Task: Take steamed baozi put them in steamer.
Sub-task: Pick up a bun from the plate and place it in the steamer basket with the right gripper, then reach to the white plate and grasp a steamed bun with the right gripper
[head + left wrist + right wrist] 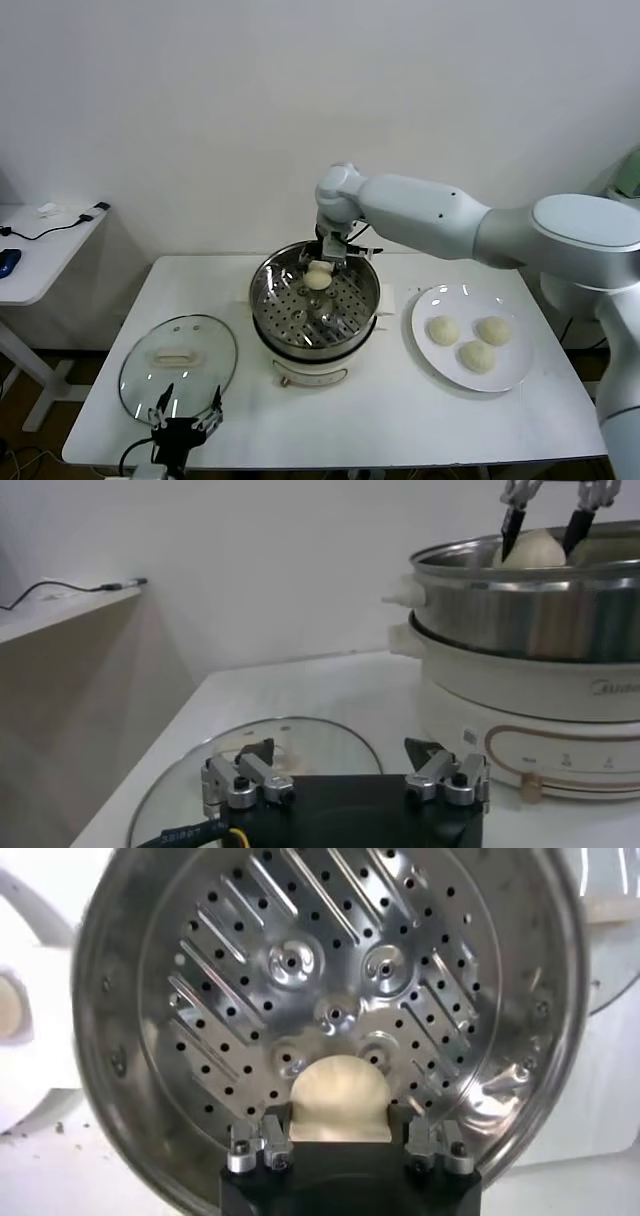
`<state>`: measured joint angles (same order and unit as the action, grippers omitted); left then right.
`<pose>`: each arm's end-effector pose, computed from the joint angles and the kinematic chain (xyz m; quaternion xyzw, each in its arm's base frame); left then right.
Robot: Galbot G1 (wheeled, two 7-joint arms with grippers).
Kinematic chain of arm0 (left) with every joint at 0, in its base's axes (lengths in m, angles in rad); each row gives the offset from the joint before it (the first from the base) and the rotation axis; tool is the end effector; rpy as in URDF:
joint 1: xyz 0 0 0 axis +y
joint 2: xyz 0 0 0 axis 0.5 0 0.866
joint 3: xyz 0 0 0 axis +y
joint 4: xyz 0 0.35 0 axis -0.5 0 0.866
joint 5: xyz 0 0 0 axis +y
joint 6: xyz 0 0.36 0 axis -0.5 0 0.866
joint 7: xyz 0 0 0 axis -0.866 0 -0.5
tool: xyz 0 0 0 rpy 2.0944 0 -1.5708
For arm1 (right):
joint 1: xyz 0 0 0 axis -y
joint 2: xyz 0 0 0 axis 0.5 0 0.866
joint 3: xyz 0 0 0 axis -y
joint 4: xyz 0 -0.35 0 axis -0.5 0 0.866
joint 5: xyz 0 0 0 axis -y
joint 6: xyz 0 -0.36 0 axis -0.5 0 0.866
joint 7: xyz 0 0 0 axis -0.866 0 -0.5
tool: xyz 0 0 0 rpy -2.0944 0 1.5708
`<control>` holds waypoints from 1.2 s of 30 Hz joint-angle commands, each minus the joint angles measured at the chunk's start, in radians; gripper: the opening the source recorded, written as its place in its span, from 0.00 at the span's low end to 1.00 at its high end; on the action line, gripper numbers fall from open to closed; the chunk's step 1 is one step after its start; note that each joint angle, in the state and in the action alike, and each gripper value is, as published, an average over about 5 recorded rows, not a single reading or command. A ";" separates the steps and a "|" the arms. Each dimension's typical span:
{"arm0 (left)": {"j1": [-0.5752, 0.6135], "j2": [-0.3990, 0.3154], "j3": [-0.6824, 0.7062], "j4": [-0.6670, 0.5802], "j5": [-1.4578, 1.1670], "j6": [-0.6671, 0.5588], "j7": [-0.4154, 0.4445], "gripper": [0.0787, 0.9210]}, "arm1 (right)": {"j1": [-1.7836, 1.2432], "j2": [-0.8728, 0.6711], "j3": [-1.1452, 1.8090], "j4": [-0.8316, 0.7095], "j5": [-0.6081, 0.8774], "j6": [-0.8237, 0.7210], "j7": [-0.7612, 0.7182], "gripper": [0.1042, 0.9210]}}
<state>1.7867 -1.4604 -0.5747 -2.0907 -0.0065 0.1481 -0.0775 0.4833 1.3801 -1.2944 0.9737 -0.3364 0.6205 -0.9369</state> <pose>0.1171 0.0347 -0.3347 0.0307 -0.9813 -0.0641 0.1788 0.5937 0.1787 -0.0968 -0.6240 0.0778 -0.7766 0.0398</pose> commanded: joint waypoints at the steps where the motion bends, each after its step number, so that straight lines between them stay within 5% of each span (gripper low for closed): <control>1: -0.001 0.002 0.000 0.003 0.000 -0.002 -0.001 0.88 | -0.050 0.019 0.030 -0.079 -0.078 0.041 0.035 0.66; 9: -0.003 0.003 0.000 0.000 0.000 -0.001 0.000 0.88 | -0.043 0.020 0.033 -0.078 -0.028 0.050 0.029 0.86; 14: -0.003 0.001 0.001 -0.005 0.000 0.000 0.002 0.88 | 0.039 -0.026 0.010 -0.010 0.121 0.045 -0.043 0.88; 20: 0.002 0.001 0.001 -0.013 0.000 -0.001 0.003 0.88 | 0.229 -0.168 -0.052 0.058 0.529 -0.025 -0.180 0.88; 25: 0.003 0.006 -0.003 -0.018 0.001 -0.003 0.003 0.88 | 0.415 -0.351 -0.234 0.111 1.011 -0.317 -0.223 0.88; 36: -0.007 0.005 -0.007 -0.012 0.002 -0.010 0.002 0.88 | 0.456 -0.646 -0.529 0.265 0.944 -0.667 -0.111 0.88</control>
<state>1.7815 -1.4551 -0.5814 -2.1056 -0.0041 0.1382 -0.0752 0.8541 0.9160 -1.6408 1.1433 0.4670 0.1682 -1.0643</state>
